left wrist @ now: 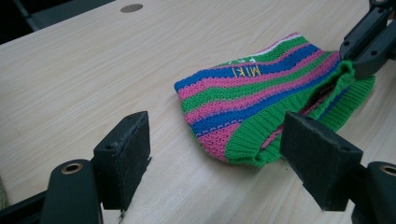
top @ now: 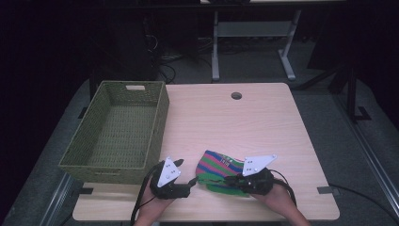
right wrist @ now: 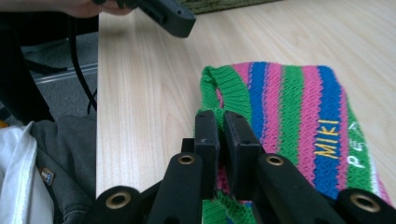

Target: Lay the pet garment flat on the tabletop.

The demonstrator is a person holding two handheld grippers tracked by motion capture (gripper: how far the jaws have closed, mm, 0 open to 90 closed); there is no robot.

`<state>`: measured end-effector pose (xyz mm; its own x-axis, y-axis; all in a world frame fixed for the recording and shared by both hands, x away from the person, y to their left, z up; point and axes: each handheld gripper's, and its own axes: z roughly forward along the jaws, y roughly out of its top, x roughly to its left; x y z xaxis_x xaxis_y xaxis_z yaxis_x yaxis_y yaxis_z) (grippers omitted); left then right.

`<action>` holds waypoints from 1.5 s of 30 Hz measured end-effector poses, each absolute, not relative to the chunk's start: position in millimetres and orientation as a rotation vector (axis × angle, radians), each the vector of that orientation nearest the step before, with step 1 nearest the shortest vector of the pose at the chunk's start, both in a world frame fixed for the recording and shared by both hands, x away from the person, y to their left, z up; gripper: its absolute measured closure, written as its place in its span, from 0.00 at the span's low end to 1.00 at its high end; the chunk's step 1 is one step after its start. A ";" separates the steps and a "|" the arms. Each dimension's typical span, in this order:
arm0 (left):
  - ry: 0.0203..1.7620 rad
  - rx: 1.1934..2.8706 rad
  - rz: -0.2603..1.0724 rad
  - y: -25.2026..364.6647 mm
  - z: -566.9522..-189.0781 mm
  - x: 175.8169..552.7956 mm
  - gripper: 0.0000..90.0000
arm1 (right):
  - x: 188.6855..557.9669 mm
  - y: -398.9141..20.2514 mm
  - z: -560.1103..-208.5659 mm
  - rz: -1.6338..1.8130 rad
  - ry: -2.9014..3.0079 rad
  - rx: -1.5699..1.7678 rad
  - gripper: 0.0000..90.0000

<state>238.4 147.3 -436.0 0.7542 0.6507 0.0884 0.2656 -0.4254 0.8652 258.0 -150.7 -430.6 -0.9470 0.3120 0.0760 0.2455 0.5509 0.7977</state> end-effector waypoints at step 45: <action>0.565 2.160 0.440 106.4 -450.0 262.9 0.34 | 257.6 -184.0 -387.5 1.528 2.517 0.500 0.93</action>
<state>262.9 106.4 -450.0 0.8368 0.5357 0.1132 0.2411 -0.5461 0.8023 257.6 -184.0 -387.5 -0.9322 0.3596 0.0403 0.2017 0.4239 0.8830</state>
